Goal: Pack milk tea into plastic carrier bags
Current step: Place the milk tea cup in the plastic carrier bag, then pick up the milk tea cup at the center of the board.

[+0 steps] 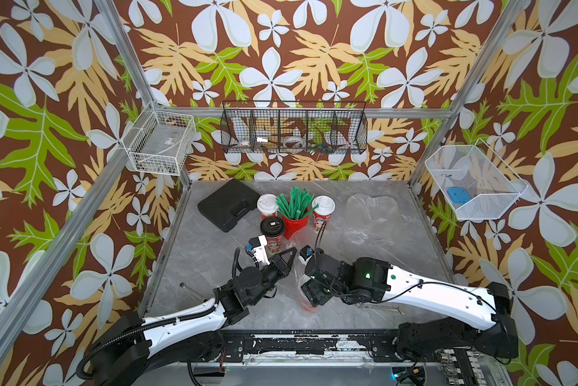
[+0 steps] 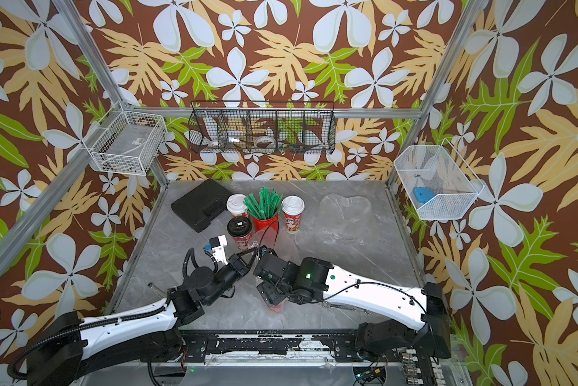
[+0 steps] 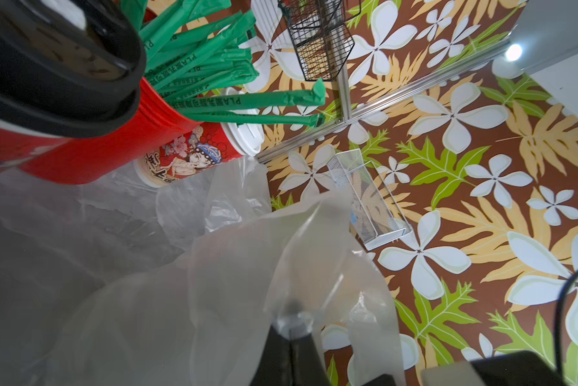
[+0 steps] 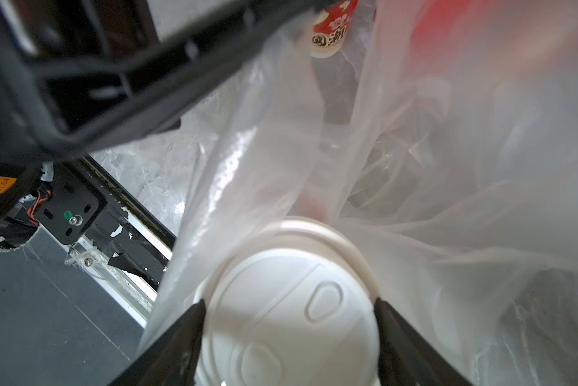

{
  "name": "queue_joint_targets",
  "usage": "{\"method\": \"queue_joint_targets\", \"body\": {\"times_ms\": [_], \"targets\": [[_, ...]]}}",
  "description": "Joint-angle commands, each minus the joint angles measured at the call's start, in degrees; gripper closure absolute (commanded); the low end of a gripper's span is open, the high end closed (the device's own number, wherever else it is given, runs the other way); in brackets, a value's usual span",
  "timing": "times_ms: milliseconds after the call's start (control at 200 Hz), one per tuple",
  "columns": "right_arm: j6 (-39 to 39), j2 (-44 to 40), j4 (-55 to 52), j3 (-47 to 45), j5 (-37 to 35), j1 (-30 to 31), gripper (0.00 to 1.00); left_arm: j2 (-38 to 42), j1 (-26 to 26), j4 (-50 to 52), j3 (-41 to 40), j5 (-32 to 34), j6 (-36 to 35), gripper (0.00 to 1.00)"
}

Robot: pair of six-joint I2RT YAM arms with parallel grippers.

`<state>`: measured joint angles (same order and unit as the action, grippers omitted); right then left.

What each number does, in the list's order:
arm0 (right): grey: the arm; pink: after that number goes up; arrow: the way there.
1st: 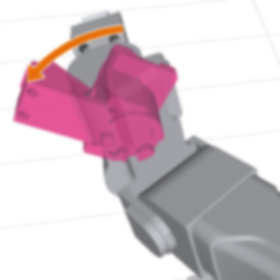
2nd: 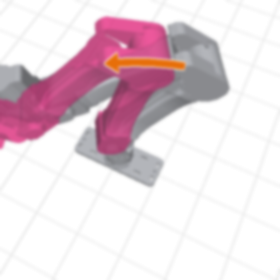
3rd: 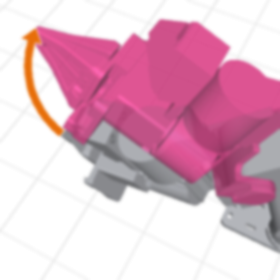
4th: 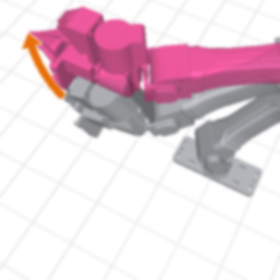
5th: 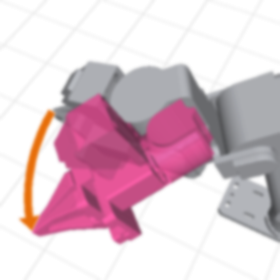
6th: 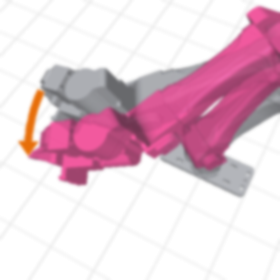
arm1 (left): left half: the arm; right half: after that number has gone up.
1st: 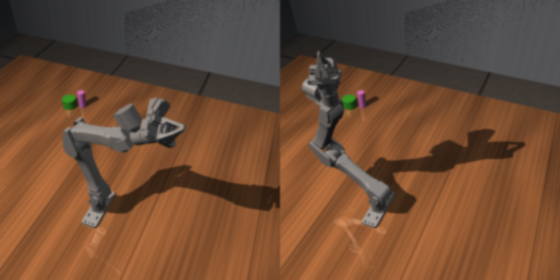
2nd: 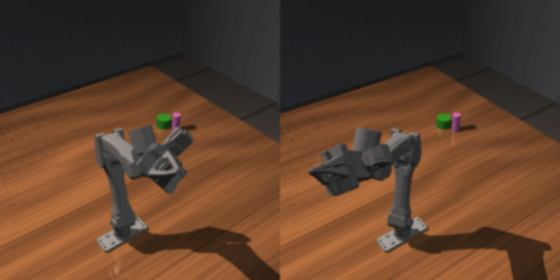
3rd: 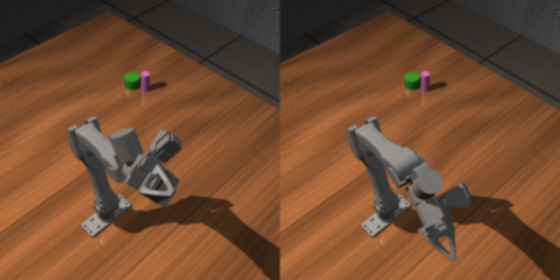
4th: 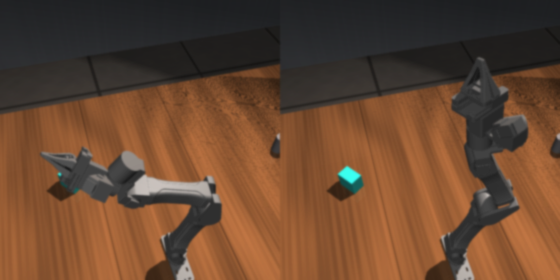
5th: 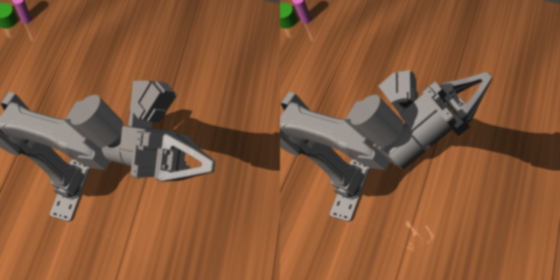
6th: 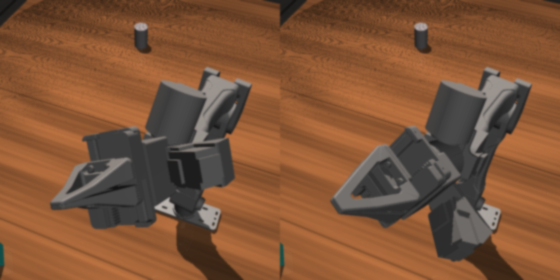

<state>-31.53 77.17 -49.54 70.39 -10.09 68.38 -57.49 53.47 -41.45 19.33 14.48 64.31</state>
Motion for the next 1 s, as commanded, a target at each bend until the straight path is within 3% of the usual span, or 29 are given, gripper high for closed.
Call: {"method": "queue_joint_targets", "body": {"times_ms": [0,295,460,726,996], "targets": [[-0.9,-0.4,-1.7,-0.2,-0.4,0.0,0.11,0.1,0.0,2.6,-0.2,-1.2,-0.8,1.0],[-0.7,-2.7,-2.1,4.4,-6.8,0.1,0.02,0.8,-0.1,4.5,-0.2,-1.1,-1.5,1.0],[1.8,-6.5,3.4,6.5,-10.9,-1.5,0.0,1.1,0.0,6.6,0.6,-1.4,-2.2,1.0],[7.4,-8.1,10.8,6.0,-12.4,-16.3,0.0,2.1,-0.1,11.4,2.6,-1.5,-4.5,1.0],[13.6,2.4,12.8,12.9,-3.3,-30.6,0.01,1.7,-0.1,15.5,4.1,-0.5,-3.1,1.0]]}}
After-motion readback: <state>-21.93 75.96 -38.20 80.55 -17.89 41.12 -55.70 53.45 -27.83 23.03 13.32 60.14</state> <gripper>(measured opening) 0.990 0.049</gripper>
